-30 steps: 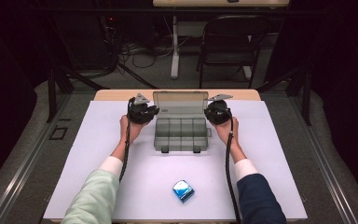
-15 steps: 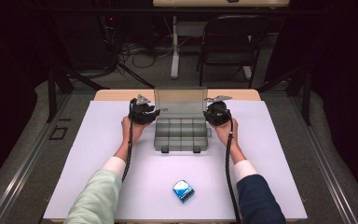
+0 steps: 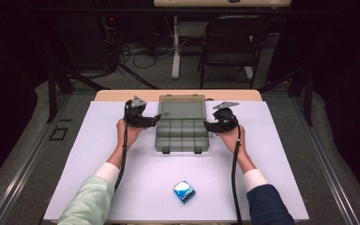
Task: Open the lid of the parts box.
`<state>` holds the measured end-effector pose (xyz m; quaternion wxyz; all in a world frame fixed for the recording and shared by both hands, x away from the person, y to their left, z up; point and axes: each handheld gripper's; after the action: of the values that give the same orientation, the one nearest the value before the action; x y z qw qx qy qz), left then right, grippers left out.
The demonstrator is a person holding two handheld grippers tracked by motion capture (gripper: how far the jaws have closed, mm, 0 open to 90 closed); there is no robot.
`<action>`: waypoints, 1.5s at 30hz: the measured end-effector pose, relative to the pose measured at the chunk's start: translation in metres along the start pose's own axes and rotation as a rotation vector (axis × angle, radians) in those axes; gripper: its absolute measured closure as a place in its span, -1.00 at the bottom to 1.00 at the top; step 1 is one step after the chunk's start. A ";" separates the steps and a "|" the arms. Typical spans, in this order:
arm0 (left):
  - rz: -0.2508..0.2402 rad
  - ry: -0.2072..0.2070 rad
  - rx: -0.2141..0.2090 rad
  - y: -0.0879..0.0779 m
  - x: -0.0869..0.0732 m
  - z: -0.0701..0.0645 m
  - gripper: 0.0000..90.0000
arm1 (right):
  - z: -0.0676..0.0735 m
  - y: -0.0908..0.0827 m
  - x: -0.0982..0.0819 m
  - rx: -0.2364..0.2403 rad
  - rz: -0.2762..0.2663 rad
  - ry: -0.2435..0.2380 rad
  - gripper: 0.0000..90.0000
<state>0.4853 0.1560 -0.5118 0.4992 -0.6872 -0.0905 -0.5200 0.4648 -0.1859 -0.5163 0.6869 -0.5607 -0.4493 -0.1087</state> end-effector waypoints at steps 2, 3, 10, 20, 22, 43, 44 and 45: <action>0.000 0.011 0.000 -0.007 -0.004 -0.002 -0.67 | 0.002 -0.004 -0.004 0.014 0.012 -0.010 -0.47; 0.003 0.017 -0.005 -0.012 -0.007 -0.003 -0.69 | 0.003 -0.007 -0.007 0.019 0.014 -0.010 -0.55; 0.019 0.065 -0.013 -0.040 -0.029 -0.014 -0.86 | 0.012 -0.025 -0.026 0.039 0.016 -0.037 -0.74; 0.038 0.076 -0.028 -0.065 -0.066 -0.035 -0.98 | 0.025 -0.041 -0.051 0.072 0.019 -0.053 -0.89; 0.040 0.082 -0.025 -0.067 -0.074 -0.039 -0.98 | 0.027 -0.044 -0.054 0.081 0.023 -0.051 -0.91; 0.064 0.127 -0.022 -0.090 -0.110 -0.066 -1.00 | 0.052 -0.065 -0.076 0.111 -0.015 -0.059 -1.00; 0.062 0.128 -0.026 -0.091 -0.111 -0.066 -1.00 | 0.054 -0.066 -0.077 0.112 -0.015 -0.062 -1.00; 0.059 0.123 -0.026 -0.092 -0.112 -0.067 -1.00 | 0.056 -0.066 -0.078 0.110 -0.016 -0.069 -1.00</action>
<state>0.3348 0.1927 -0.5496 0.5098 -0.6629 -0.0328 -0.5474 0.3492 -0.1884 -0.5313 0.6999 -0.5220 -0.4825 -0.0696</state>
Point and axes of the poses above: each handheld gripper's, and its own axes: y roughly forward along the jaws, x roughly out of its top, z roughly to its left, and after that the axes turned 3 degrees about z, right-handed
